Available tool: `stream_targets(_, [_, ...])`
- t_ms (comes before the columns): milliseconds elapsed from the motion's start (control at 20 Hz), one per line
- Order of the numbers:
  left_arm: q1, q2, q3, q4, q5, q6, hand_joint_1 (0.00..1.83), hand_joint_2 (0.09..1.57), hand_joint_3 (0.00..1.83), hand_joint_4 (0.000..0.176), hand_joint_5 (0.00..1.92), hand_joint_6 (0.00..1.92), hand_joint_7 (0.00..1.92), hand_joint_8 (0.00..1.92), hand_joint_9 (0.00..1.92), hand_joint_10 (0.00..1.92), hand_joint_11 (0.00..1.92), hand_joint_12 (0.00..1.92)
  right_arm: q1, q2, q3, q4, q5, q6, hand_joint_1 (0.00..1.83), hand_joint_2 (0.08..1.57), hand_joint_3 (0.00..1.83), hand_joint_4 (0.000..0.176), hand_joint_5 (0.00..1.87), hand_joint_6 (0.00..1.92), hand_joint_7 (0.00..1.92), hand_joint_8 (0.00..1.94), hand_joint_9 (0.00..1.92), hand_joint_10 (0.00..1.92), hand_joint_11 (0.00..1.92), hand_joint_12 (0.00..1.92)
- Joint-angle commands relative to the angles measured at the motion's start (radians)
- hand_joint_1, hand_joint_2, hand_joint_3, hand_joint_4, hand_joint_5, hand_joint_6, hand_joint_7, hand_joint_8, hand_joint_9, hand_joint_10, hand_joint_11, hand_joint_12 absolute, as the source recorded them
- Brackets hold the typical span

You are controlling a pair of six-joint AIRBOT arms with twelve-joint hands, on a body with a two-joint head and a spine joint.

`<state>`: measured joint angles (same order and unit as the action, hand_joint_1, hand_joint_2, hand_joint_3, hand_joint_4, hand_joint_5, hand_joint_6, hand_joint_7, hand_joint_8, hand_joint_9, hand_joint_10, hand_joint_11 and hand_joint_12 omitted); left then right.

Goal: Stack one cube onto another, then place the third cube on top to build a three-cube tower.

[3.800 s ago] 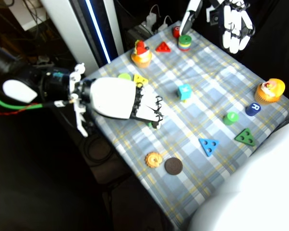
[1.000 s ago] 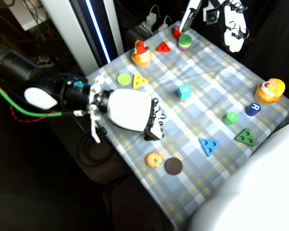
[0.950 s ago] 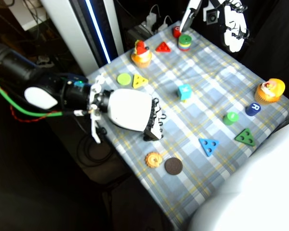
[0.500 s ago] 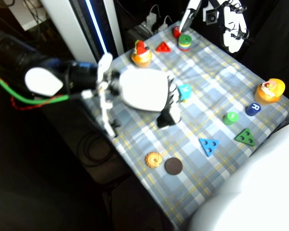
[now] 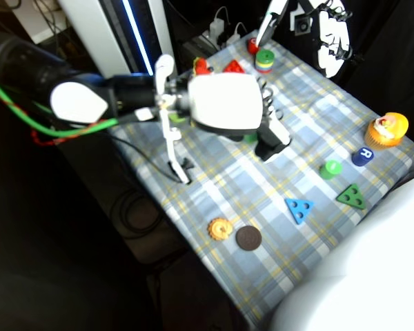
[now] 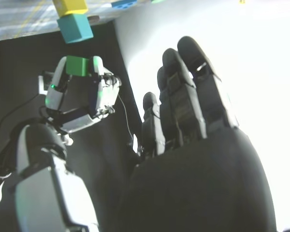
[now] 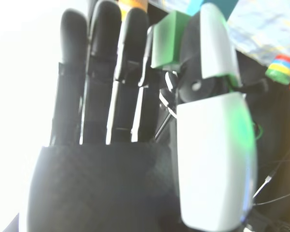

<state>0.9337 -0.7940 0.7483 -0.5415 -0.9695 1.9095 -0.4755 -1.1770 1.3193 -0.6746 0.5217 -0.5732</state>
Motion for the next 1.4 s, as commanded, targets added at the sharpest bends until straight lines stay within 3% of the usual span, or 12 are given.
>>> stream_targets(0, [-0.014, -0.007, 0.005, 0.028, -0.098, -0.007, 0.56, 0.79, 0.0, 0.176, 0.3, 0.0, 0.43, 0.0, 0.49, 0.0, 0.26, 0.66, 0.025, -0.004, 0.006, 0.029, 0.095, 0.001, 1.37, 1.04, 0.0, 0.0, 1.01, 0.95, 1.25, 0.54, 1.05, 0.84, 0.72, 1.11])
stream_targets(200, [-0.018, -0.013, 0.011, 0.028, -0.088, -0.007, 0.61, 0.76, 0.0, 0.176, 0.29, 0.0, 0.43, 0.0, 0.44, 0.0, 0.16, 0.63, 0.03, -0.025, 0.017, 0.025, 0.101, 0.001, 1.27, 1.04, 0.0, 0.0, 1.06, 0.83, 1.2, 0.68, 1.01, 0.81, 0.75, 1.26])
stream_targets(250, [-0.018, -0.014, 0.012, 0.028, -0.087, -0.007, 0.63, 0.77, 0.0, 0.176, 0.3, 0.0, 0.43, 0.0, 0.42, 0.0, 0.13, 0.62, 0.033, -0.031, 0.02, 0.025, 0.103, 0.001, 1.25, 1.05, 0.0, 0.01, 1.07, 0.88, 1.16, 0.69, 0.98, 0.76, 0.72, 1.27])
stream_targets(350, [-0.018, -0.015, 0.013, 0.028, -0.085, -0.007, 0.66, 0.76, 0.0, 0.176, 0.3, 0.0, 0.43, 0.0, 0.4, 0.0, 0.11, 0.62, 0.037, -0.038, 0.022, 0.025, 0.104, 0.001, 1.26, 1.07, 0.0, 0.0, 1.05, 0.99, 1.13, 0.63, 1.0, 0.44, 0.67, 1.16])
stream_targets(550, [-0.019, -0.019, 0.019, 0.027, -0.08, -0.007, 0.67, 0.78, 0.0, 0.17, 0.34, 0.01, 0.43, 0.0, 0.42, 0.01, 0.11, 0.62, 0.038, -0.044, 0.023, 0.02, 0.113, 0.009, 1.25, 1.06, 0.0, 0.0, 1.05, 0.97, 1.15, 0.62, 1.08, 0.18, 0.58, 1.09])
stream_targets(600, [-0.019, -0.019, 0.02, 0.025, -0.078, -0.007, 0.66, 0.79, 0.01, 0.166, 0.34, 0.01, 0.42, 0.0, 0.41, 0.01, 0.09, 0.61, 0.038, -0.045, 0.023, 0.013, 0.12, 0.02, 1.25, 1.07, 0.0, 0.005, 1.03, 0.94, 1.15, 0.69, 1.13, 0.2, 0.61, 1.16])
stream_targets(750, [-0.02, -0.022, 0.022, 0.023, -0.076, -0.007, 0.63, 0.79, 0.0, 0.176, 0.33, 0.0, 0.43, 0.0, 0.44, 0.0, 0.11, 0.54, 0.04, -0.05, 0.03, -0.009, 0.146, 0.073, 1.26, 1.07, 0.0, 0.0, 1.03, 0.81, 1.11, 0.92, 0.97, 0.83, 0.69, 1.37])
stream_targets(900, [-0.022, -0.024, 0.024, 0.023, -0.073, -0.007, 0.6, 0.79, 0.0, 0.176, 0.29, 0.0, 0.42, 0.0, 0.46, 0.01, 0.25, 0.59, 0.04, -0.057, 0.032, -0.016, 0.151, 0.082, 1.26, 1.07, 0.0, 0.0, 1.03, 0.81, 1.14, 0.86, 0.97, 0.84, 0.69, 1.34])
stream_targets(1200, [-0.025, -0.025, 0.028, 0.021, -0.066, -0.007, 0.61, 0.79, 0.0, 0.176, 0.31, 0.0, 0.43, 0.0, 0.49, 0.01, 0.18, 0.57, 0.042, -0.075, 0.037, -0.031, 0.153, 0.086, 1.25, 1.06, 0.0, 0.0, 1.06, 0.78, 1.13, 0.85, 0.96, 0.78, 0.69, 1.28])
stream_targets(1250, [-0.025, -0.026, 0.028, 0.021, -0.065, -0.007, 0.61, 0.79, 0.0, 0.149, 0.36, 0.0, 0.43, 0.0, 0.48, 0.0, 0.16, 0.68, 0.042, -0.077, 0.037, -0.033, 0.153, 0.086, 1.25, 1.06, 0.0, 0.0, 1.07, 0.77, 1.14, 0.83, 0.98, 0.75, 0.68, 1.28])
stream_targets(1300, [-0.025, -0.026, 0.029, 0.021, -0.065, -0.007, 0.61, 0.79, 0.0, 0.149, 0.36, 0.0, 0.43, 0.0, 0.48, 0.0, 0.16, 0.68, 0.042, -0.078, 0.037, -0.034, 0.153, 0.086, 1.25, 1.06, 0.0, 0.0, 1.07, 0.77, 1.14, 0.83, 0.98, 0.75, 0.68, 1.28])
stream_targets(1350, [-0.025, -0.026, 0.029, 0.021, -0.065, -0.007, 0.62, 0.79, 0.0, 0.173, 0.31, 0.01, 0.43, 0.0, 0.47, 0.0, 0.03, 0.91, 0.042, -0.078, 0.037, -0.035, 0.152, 0.086, 1.25, 1.05, 0.0, 0.01, 1.09, 0.77, 1.14, 0.79, 0.97, 0.71, 0.61, 1.32])
